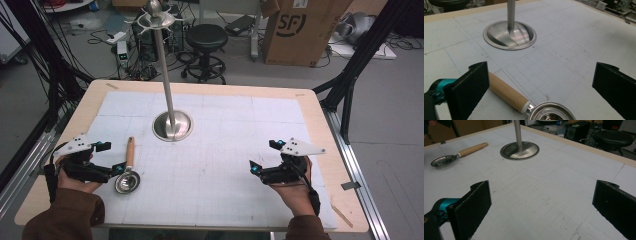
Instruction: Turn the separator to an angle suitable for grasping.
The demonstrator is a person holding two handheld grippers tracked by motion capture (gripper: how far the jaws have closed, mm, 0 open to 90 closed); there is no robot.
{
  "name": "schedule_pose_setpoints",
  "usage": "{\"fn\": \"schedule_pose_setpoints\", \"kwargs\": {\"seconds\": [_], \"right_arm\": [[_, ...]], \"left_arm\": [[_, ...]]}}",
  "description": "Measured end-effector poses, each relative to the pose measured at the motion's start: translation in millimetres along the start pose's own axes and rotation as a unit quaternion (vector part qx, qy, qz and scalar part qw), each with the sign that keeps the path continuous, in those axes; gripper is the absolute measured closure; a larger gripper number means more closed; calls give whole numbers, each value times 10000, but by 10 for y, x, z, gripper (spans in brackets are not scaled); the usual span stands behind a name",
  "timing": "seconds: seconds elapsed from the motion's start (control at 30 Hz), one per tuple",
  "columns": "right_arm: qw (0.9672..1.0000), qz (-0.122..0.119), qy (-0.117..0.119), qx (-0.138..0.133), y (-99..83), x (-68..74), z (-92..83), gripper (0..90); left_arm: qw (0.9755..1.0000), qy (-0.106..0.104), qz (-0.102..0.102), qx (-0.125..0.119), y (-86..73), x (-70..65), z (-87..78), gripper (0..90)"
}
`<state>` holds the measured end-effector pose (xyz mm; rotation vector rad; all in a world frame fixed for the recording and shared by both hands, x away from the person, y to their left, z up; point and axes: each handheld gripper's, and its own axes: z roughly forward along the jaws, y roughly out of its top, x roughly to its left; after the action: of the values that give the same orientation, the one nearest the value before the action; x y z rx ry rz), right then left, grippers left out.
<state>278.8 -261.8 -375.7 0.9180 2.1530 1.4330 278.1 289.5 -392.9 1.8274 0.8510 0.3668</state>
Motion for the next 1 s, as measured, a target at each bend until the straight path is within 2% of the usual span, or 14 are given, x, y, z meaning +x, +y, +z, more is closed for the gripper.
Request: {"fn": "schedule_pose_setpoints", "kwargs": {"seconds": [0.23, 0.37, 0.5, 0.63, 0.93, 1.0], "right_arm": [[10000, 6, -26, 50, -11, -14, 14, 8], [9999, -19, -23, 95, -10, 24, 20, 8], [10000, -65, -36, 51, 0, 32, 17, 8], [10000, -25, -50, 79, -8, 20, 19, 8], [9998, 10, -97, 149, -38, -4, 8, 8], [9998, 20, -100, 157, -50, -9, 8, 8]], "left_arm": [[10000, 52, 16, 83, -26, -7, 7, 17], [10000, 77, 4, 57, -11, -23, -15, 17], [9992, 293, -86, 241, 12, -18, 11, 17], [9985, 350, -157, 380, 10, -12, 75, 17], [9969, 435, -164, 636, 10, -17, 220, 17], [9953, 541, -250, 766, -22, 6, 268, 17]]}}
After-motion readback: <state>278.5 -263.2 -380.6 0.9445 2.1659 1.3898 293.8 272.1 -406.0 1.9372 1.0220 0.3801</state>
